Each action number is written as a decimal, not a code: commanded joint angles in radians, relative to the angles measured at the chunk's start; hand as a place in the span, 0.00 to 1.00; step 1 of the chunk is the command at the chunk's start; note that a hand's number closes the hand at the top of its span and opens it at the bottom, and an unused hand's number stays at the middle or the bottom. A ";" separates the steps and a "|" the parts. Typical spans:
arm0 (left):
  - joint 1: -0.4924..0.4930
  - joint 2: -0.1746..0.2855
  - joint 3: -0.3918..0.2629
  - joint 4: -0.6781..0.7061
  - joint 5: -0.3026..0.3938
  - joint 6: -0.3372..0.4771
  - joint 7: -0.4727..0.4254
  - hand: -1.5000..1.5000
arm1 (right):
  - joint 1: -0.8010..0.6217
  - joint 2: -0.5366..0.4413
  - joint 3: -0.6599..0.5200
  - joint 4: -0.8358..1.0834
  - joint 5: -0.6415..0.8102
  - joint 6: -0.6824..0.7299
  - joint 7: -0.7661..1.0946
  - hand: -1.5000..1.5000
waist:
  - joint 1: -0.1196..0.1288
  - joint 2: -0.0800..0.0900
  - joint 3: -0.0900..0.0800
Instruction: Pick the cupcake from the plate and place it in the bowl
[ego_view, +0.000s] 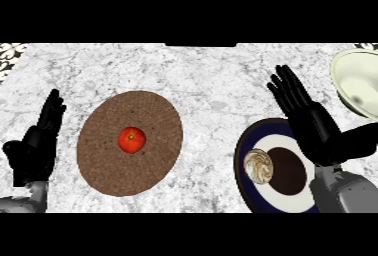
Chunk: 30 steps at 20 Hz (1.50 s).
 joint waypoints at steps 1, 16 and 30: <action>-0.030 -0.006 0.025 -0.010 0.008 -0.008 0.046 0.50 | -0.015 -0.033 -0.012 -0.045 -0.011 0.102 -0.065 1.00 | -0.006 -0.001 0.017; -0.038 0.038 0.116 0.080 0.117 -0.136 -0.020 0.50 | 0.433 -0.365 -0.178 0.023 0.384 0.331 -0.894 0.00 | -0.043 -0.001 0.018; -0.074 -0.027 0.151 0.091 0.058 -0.220 -0.004 0.50 | 0.119 -0.414 -0.312 -0.045 0.308 0.502 -0.472 0.00 | -0.002 0.000 0.015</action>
